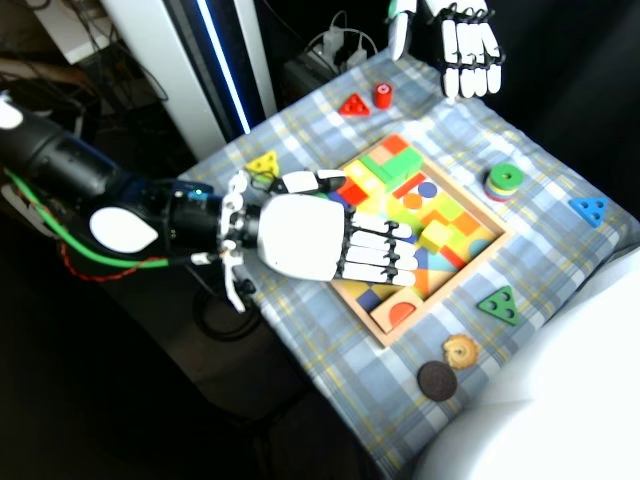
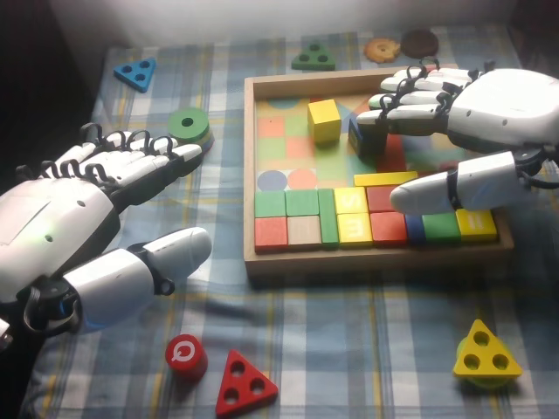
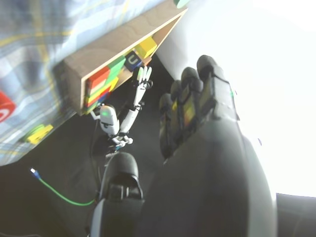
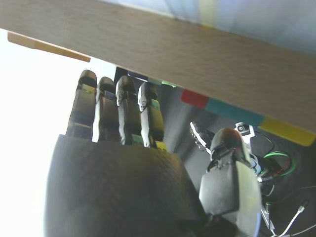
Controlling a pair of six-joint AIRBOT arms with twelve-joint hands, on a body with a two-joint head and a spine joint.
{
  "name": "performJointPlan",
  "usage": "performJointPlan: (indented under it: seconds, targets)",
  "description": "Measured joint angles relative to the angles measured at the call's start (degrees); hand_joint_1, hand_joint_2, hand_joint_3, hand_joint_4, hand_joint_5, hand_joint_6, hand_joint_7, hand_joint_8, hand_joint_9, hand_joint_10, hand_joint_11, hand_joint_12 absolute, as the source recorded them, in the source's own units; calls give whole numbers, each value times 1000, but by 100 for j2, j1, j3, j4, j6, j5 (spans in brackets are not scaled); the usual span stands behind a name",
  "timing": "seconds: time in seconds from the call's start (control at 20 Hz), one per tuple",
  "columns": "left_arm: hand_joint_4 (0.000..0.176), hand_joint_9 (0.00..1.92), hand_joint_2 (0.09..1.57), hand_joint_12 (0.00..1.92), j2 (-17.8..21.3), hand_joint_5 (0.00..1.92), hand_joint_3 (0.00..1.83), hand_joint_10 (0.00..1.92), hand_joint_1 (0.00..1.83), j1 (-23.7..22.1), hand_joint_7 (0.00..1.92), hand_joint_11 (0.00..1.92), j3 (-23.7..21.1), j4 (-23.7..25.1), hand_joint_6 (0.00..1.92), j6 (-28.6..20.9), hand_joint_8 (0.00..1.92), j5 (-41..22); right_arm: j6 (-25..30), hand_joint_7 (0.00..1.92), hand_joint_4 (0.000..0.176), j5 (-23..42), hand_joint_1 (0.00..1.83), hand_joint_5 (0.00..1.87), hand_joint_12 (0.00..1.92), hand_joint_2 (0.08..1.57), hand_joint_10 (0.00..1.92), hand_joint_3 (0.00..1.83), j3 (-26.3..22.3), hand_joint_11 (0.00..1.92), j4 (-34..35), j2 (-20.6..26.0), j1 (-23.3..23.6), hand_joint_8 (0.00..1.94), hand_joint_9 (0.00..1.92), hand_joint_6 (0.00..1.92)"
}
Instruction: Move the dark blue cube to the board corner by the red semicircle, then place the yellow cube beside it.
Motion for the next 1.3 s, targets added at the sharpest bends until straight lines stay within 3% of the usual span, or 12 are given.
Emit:
performJointPlan:
  seconds: [0.05,0.15,0.3,0.4,0.55,0.65,0.7,0.85,0.95,1.05,1.25,1.3]
  targets:
    - [17,153,1281,169,0,250,0,1,0,0,229,0,0,2,0,0,0,0,2,146,22,-15,0,255,0,973,0,0,-52,0,-39,52,0,6,0,0]
    - [0,147,1283,181,0,250,0,0,0,0,228,0,2,-20,0,0,0,7,9,159,16,-94,0,272,0,1017,0,0,-118,0,-103,186,4,10,0,7]
    - [3,155,1288,197,0,259,2,2,0,0,235,0,0,-31,2,0,1,24,17,178,24,-234,0,299,0,986,0,0,-203,0,-149,428,2,10,0,12]
    - [0,156,1299,195,0,254,7,2,0,0,234,0,0,-72,0,0,0,48,17,185,49,-323,0,301,0,976,2,0,-197,0,-138,555,2,10,5,10]
    - [0,165,1290,264,0,255,0,4,0,2,227,0,-11,-76,2,0,1,48,15,143,49,-407,0,262,0,953,0,0,-190,0,-120,616,2,0,0,0]
    - [0,160,1286,261,0,259,0,1,0,13,223,0,-11,-90,2,0,0,48,-28,151,64,-450,0,262,0,938,0,0,-190,0,-125,640,4,4,0,1]
    - [0,166,1285,277,0,260,0,2,0,13,228,0,-13,-90,2,0,1,50,-48,156,46,-468,0,273,0,947,0,0,-190,0,-118,640,2,5,0,6]
    - [0,164,1284,251,0,266,0,0,0,13,233,0,-11,-103,2,-2,1,50,-177,203,98,-509,0,295,0,906,6,0,-190,0,-55,662,4,5,50,4]
    - [0,159,1298,249,0,260,6,0,0,13,223,0,-11,-96,0,0,0,46,-214,186,109,-546,0,285,0,900,0,0,-188,0,-7,691,4,0,27,0]
    - [0,156,1288,228,0,256,0,5,0,20,222,0,-13,-103,3,0,4,50,-376,173,88,-612,0,282,0,920,0,2,-188,0,192,721,4,0,10,1]
    - [0,158,1289,218,0,256,0,2,0,61,231,0,-17,-109,1,-2,2,26,-588,182,96,-643,0,282,0,937,2,8,-188,0,332,732,4,3,16,1]
    - [0,160,1288,211,0,258,0,2,0,61,232,0,-24,-133,2,-2,2,46,-621,181,84,-647,0,286,0,940,1,8,-188,0,356,732,2,2,14,2]
